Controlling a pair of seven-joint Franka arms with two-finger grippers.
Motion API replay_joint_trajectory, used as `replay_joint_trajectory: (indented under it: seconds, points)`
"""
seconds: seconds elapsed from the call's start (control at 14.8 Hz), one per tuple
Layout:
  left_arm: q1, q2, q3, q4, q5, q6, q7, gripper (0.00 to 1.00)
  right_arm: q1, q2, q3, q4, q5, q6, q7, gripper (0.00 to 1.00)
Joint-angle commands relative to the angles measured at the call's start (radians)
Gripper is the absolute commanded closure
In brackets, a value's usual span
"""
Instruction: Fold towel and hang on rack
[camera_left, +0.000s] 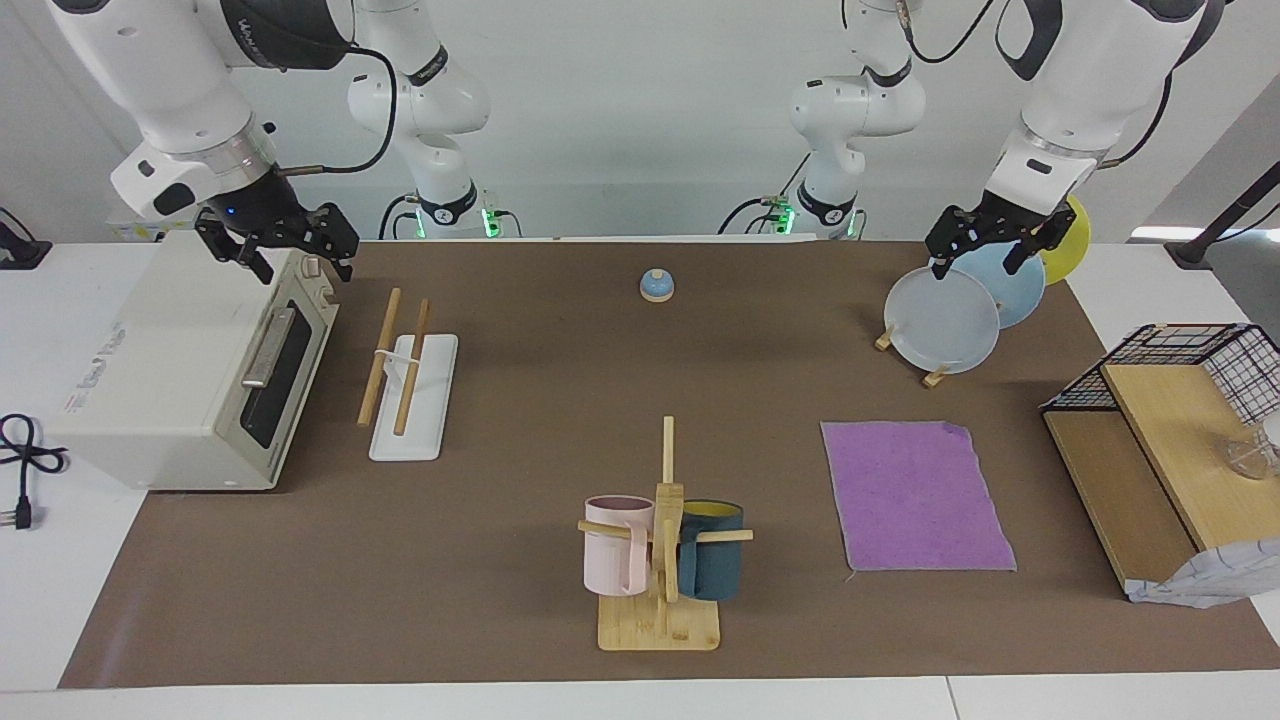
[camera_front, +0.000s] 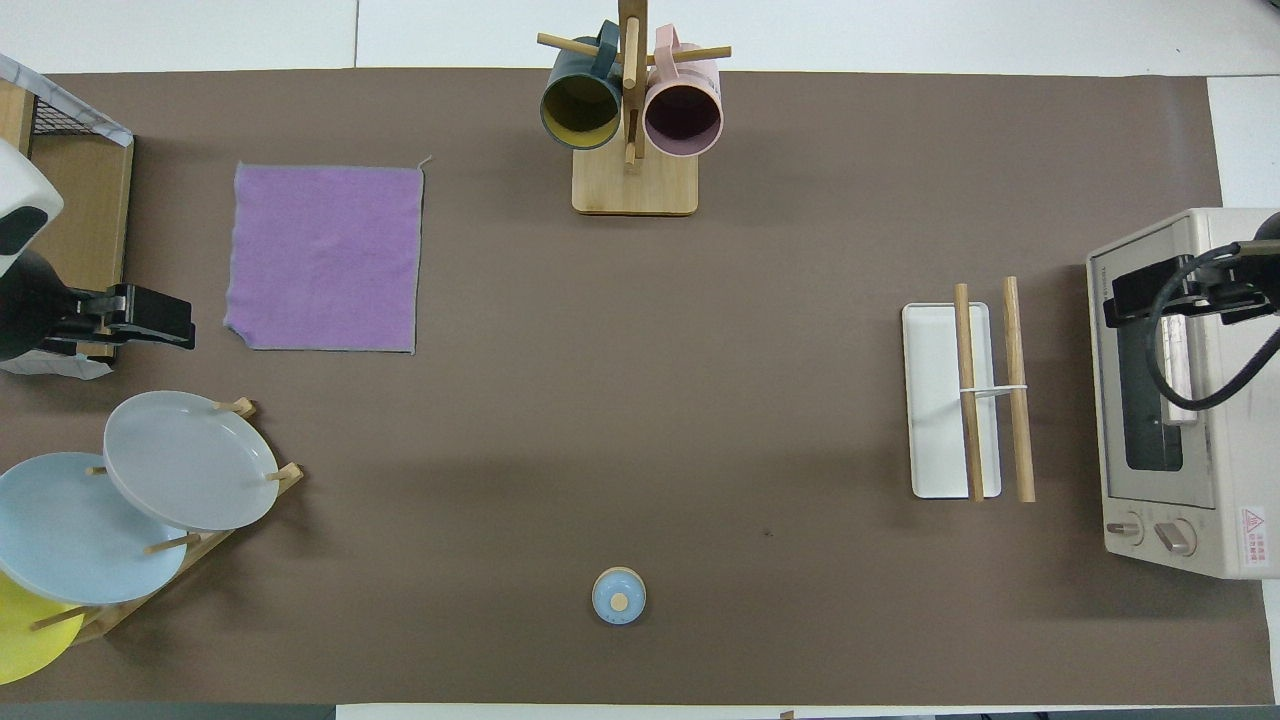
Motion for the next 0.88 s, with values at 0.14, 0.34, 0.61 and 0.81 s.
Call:
replay_joint_trajectory:
  seconds: [0.14,0.34,0.61,0.81]
  points:
    - [-0.007,-0.044,-0.004,-0.056,0.009,0.015,0.015,0.0,0.004,-0.04,0.003,-0.066,0.038,0.043,-0.004,0.0]
    - [-0.006,-0.047,-0.006,-0.13,-0.008,0.139,0.012,0.0,0.009,-0.068,0.003,-0.148,0.133,0.126,0.027,0.0]
    - [0.008,0.026,-0.003,-0.168,-0.048,0.277,0.002,0.0,0.062,-0.112,0.005,-0.279,0.236,0.256,0.165,0.0]
    - [0.043,0.152,-0.001,-0.17,-0.048,0.4,0.005,0.0,0.128,-0.1,0.003,-0.315,0.32,0.339,0.295,0.0]
